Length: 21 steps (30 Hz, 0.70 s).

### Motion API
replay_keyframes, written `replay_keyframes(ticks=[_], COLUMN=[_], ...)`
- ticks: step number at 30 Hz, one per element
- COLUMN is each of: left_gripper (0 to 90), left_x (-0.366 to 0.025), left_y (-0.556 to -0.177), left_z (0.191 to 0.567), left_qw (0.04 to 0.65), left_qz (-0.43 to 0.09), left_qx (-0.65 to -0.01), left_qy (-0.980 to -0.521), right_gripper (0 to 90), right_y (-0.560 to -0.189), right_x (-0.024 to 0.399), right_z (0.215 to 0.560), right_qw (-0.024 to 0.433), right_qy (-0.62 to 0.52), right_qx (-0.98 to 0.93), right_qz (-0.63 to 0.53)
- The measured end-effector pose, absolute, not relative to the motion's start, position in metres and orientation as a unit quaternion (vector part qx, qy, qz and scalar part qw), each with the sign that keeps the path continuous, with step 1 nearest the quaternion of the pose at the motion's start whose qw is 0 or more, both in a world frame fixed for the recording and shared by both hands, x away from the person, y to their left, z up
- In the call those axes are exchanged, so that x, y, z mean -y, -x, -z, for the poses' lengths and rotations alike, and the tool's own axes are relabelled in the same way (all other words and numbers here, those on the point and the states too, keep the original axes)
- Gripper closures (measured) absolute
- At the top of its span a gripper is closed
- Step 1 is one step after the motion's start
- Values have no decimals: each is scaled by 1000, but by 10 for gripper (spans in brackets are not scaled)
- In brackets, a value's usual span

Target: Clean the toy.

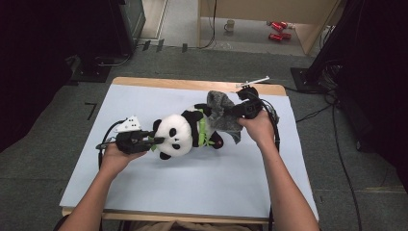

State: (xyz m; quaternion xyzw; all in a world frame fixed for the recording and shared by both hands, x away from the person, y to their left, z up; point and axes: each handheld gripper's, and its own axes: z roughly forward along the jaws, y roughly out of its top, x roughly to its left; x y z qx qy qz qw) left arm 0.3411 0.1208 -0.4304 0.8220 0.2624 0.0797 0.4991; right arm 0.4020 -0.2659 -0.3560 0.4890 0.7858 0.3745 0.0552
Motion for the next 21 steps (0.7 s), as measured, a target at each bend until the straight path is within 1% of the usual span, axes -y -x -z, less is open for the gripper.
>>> replay_keyframes(ticks=[2, 4, 8, 9, 10, 14, 16, 17, 21], left_gripper=[697, 697, 697, 697, 697, 697, 697, 697, 696], left_x=[-121, -121, -122, -122, -121, -121, -121, -121, -122], left_y=[-341, -342, -342, -342, -342, -342, -342, -342, -342], left_z=[431, 431, 431, 431, 431, 431, 431, 431, 431], left_qw=[498, 498, 498, 497, 498, 499, 499, 498, 498], left_qz=[-80, -80, -80, -81, -81, -81, -80, -80, -80], left_qx=[-264, -265, -265, -263, -264, -265, -265, -265, -265], left_qy=[-822, -822, -822, -823, -822, -821, -821, -822, -822], right_gripper=[768, 768, 768, 768, 768, 768, 768, 768, 768], right_y=[-401, -396, -392, -389, -389, -383, -379, -379, -378], right_x=[266, 265, 257, 248, 248, 224, 205, 205, 181], right_z=[353, 341, 327, 318, 318, 303, 298, 298, 298], right_qw=[57, 65, 70, 70, 70, 68, 58, 58, 39], right_qy=[-489, -479, -463, -451, -451, -418, -396, -396, -375], right_qx=[-785, -784, -787, -790, -790, -801, -809, -809, -817], right_qz=[-377, -389, -401, -410, -410, -424, -431, -431, -437])
